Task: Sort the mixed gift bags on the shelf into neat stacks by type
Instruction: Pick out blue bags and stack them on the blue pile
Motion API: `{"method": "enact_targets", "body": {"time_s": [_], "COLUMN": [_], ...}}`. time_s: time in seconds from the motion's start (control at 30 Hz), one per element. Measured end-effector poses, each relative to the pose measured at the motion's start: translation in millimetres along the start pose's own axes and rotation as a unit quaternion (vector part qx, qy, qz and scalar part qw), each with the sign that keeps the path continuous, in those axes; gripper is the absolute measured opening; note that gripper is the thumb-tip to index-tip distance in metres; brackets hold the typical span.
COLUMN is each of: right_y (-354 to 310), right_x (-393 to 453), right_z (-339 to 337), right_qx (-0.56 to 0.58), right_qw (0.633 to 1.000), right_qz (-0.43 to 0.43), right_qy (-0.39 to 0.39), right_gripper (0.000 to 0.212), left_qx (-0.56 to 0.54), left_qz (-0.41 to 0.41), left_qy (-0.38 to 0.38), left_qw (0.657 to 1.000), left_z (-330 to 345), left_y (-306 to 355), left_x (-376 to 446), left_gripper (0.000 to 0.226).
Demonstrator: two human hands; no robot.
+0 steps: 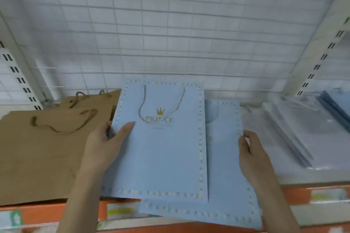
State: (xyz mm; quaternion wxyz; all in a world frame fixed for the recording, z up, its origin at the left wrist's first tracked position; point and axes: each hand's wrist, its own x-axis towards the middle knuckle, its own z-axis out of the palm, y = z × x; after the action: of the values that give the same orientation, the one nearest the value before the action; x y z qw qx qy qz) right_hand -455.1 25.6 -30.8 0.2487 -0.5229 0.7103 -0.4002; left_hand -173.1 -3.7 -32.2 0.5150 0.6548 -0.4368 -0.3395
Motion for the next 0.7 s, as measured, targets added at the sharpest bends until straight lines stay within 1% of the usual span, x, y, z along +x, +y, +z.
{"method": "enact_targets", "body": {"time_s": [0.17,0.27,0.33,0.43,0.5,0.57,0.7], "right_y": [56.7,85.4,96.3,111.9,117.2,120.3,123.8], "right_x": [32.6,51.0,56.7,64.0,67.8,70.8,76.2], "right_z": [-76.2,-120.7,-136.7,-158.3,-165.9,-170.4,-179.5], "right_qx": [-0.017,-0.038,-0.026,0.007,0.015,0.018,0.027], "right_qw": [1.000,0.999,0.999,0.999,0.999,0.999,0.999], "right_qz": [-0.009,0.003,0.011,0.024,0.025,0.018,0.013], "right_qy": [-0.001,-0.017,-0.025,-0.030,-0.034,-0.033,-0.016], "right_gripper": [0.019,0.019,0.019,0.014,0.013,0.015,0.024], "left_qx": [0.006,0.004,0.001,0.011,0.022,0.018,-0.025], "left_qz": [0.010,-0.001,0.000,-0.007,-0.005,-0.005,-0.002], "left_qy": [0.024,0.029,0.030,0.032,0.027,0.024,0.003], "left_qw": [1.000,1.000,1.000,0.999,0.999,1.000,1.000], "left_z": [84.5,131.4,149.3,176.0,186.4,195.5,215.9], "left_y": [17.5,24.8,29.7,34.8,40.1,45.6,57.7], "left_x": [-47.8,-71.5,-82.0,-96.4,-103.5,-104.7,-101.9], "left_gripper": [0.028,0.033,0.034,0.027,0.026,0.024,0.019]}}
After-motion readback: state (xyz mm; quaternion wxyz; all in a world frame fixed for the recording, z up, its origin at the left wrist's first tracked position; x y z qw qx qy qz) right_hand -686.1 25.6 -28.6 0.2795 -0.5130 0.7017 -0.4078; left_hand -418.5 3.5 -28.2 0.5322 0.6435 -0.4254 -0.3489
